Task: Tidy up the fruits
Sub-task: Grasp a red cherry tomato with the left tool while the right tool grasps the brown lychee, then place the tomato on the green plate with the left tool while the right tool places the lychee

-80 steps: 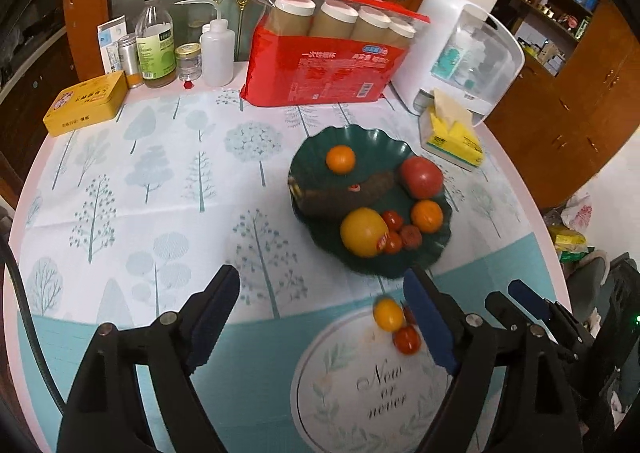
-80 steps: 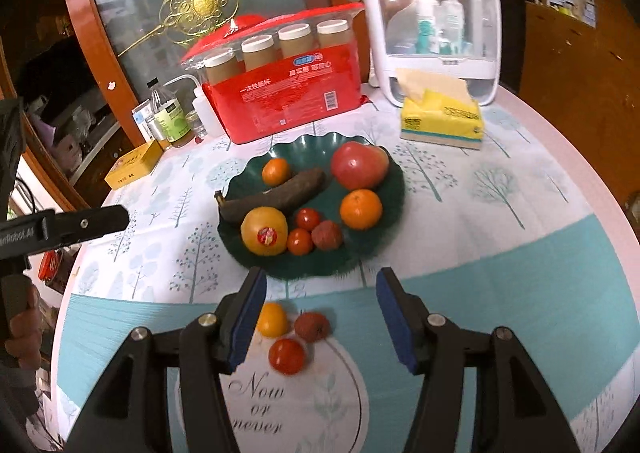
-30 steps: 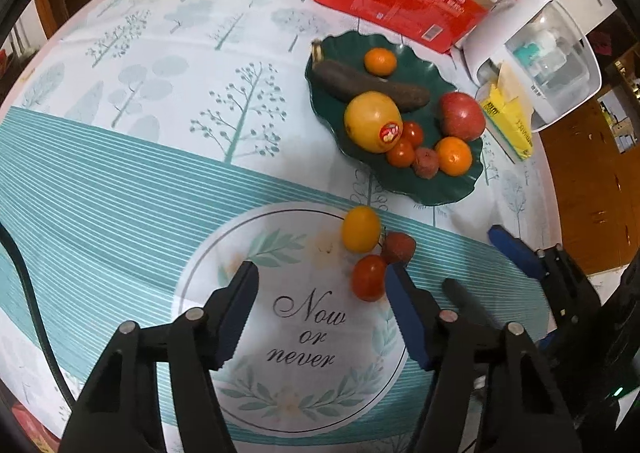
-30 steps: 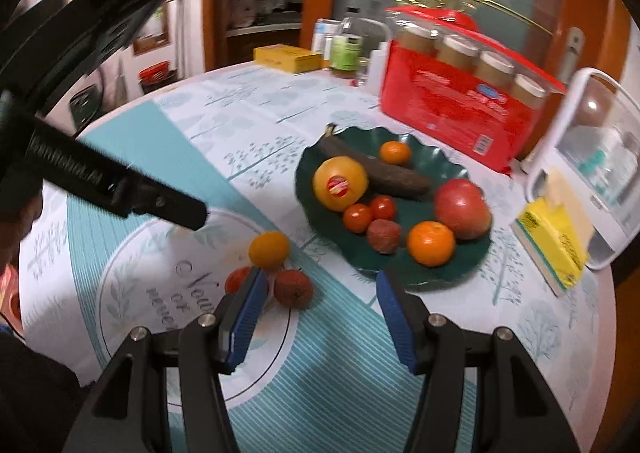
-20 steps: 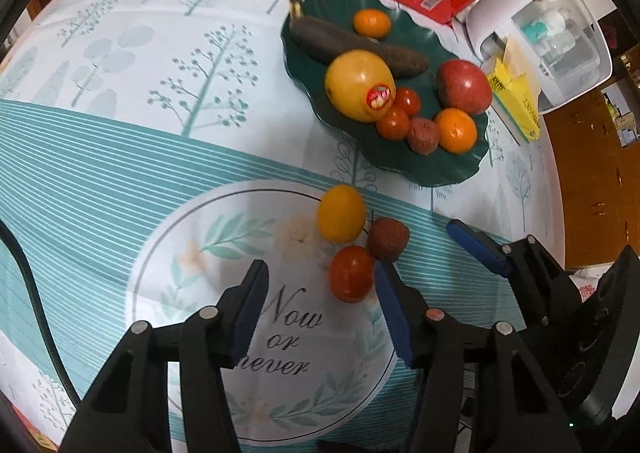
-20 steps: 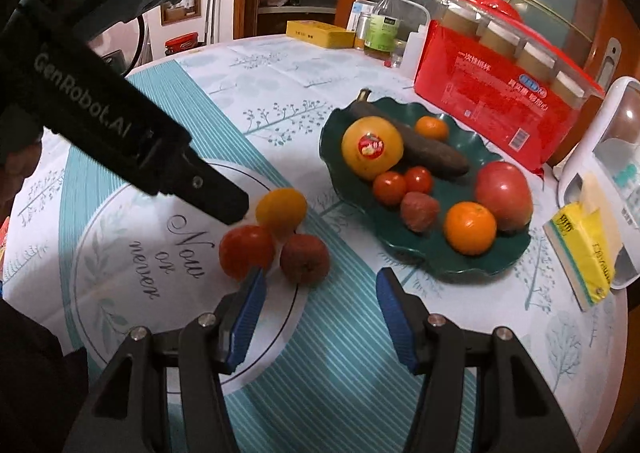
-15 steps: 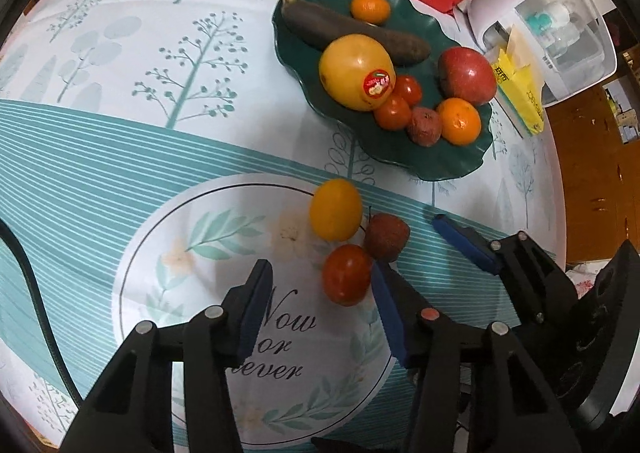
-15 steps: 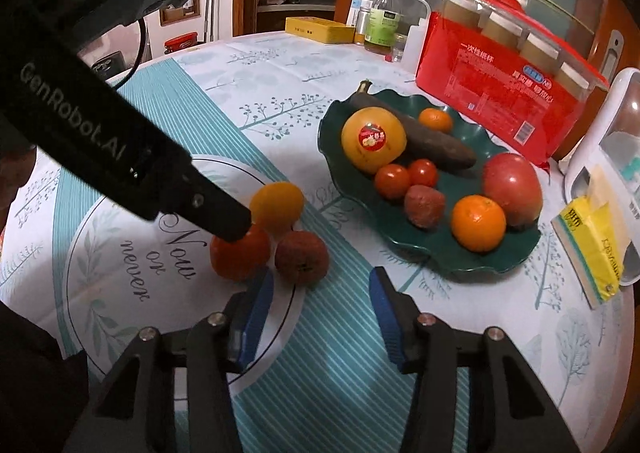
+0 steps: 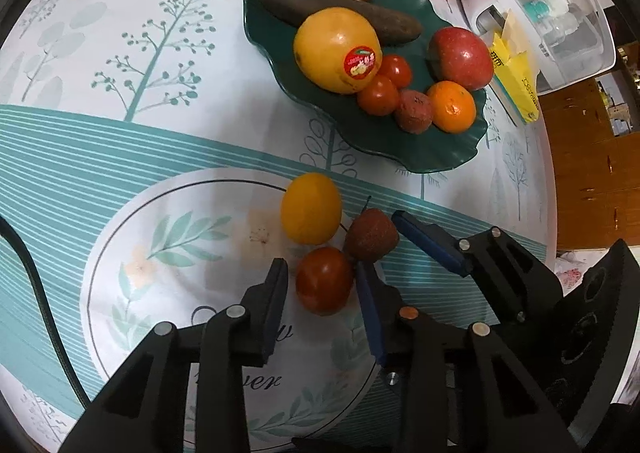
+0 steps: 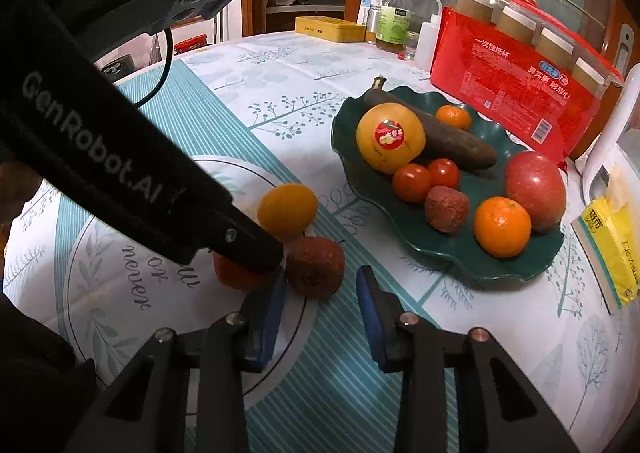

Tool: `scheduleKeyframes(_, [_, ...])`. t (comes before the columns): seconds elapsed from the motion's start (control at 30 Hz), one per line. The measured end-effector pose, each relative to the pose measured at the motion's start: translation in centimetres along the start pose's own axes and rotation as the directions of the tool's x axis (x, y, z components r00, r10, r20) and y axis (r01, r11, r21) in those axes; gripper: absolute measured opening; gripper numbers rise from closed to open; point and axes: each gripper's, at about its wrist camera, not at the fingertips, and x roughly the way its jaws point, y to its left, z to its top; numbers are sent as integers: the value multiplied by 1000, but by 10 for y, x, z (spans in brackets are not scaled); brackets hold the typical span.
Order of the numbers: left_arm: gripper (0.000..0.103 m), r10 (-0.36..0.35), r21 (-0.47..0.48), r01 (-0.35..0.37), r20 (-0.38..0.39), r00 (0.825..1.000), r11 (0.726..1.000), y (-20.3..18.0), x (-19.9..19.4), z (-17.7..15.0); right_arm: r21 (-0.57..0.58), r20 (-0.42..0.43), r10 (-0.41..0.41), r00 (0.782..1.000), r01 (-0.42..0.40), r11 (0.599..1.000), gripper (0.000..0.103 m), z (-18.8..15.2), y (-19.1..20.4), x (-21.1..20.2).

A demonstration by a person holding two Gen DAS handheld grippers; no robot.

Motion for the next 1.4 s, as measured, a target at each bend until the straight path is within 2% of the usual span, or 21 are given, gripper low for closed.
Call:
scheduleKeyframes(0.1, [31,-17,-12,17,-3,1000,1000,1,2,1,-5,-1,15,1000,-15,1000,31,-1,1,2])
scheduleKeyframes(0.5, [27,-22,-33,22,1,1000,999,8,-1,-3,19,5,3,1000,-3,1000,30,1,0,2])
scheduleKeyframes(0.97, [27,-17,-1,17,106,994,1000,27,-52,-7,95,5,-107,994,106,990,29,1,-2,-21])
scheduleKeyframes(1.23, [27,-6,43,-2,172,985,999,42,-90,17,171,-4,-189,982,186,967,29,11,-9,-31])
scheduleKeyframes(1.4, [27,1,91,-20,202,979,996,46,-106,44,228,-17,-224,974,222,948,29,18,-15,-31])
